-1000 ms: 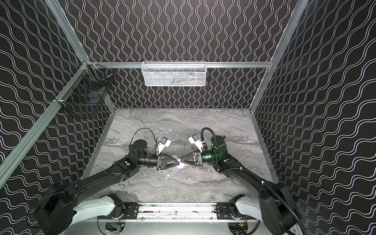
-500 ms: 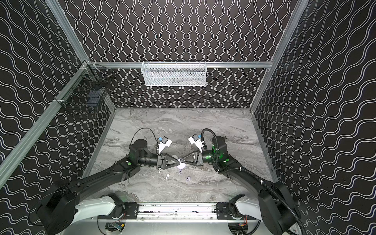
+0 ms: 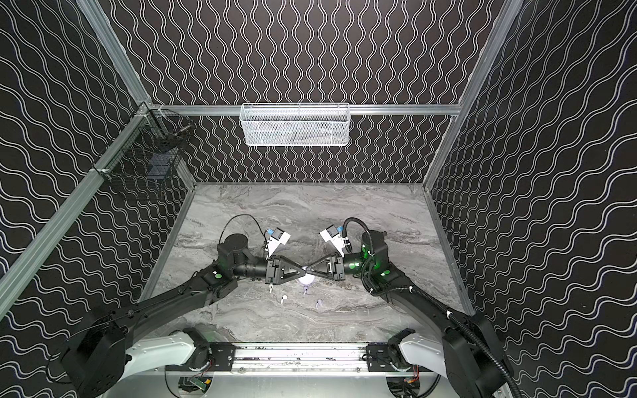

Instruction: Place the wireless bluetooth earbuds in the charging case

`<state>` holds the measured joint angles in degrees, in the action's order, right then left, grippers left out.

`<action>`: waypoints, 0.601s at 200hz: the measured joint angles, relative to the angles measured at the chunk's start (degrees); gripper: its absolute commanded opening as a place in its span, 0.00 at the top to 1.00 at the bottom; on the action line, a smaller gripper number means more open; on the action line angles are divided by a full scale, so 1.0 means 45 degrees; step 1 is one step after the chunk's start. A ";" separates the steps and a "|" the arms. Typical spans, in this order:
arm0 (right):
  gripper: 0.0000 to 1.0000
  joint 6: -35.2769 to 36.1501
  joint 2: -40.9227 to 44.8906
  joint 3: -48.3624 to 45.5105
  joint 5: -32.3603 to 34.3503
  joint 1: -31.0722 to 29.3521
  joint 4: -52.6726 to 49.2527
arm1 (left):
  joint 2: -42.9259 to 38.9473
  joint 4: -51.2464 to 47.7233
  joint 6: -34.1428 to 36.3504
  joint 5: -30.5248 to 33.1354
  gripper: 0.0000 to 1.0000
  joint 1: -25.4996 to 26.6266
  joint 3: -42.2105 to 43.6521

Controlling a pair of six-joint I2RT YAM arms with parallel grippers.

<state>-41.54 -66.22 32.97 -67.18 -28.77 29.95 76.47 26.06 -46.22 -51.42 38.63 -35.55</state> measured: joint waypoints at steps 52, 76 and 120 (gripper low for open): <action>0.84 -0.0520 0.0233 -0.0010 0.0529 0.0544 0.0141 | -0.0748 0.0413 -0.0141 0.0170 0.45 -0.0019 0.0121; 0.84 -0.0879 0.0272 0.0219 0.1151 0.0753 -0.0029 | -0.1282 0.0534 -0.0345 0.0350 0.43 -0.0034 0.0379; 0.84 -0.1637 0.0476 0.0709 0.2492 0.0763 0.0078 | -0.2735 -0.0155 0.0427 0.1171 0.43 -0.0019 0.0763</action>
<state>-48.90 -64.07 36.16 -55.96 -25.34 30.30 64.16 25.36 -44.29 -46.15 38.54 -32.12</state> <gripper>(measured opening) 0.210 0.568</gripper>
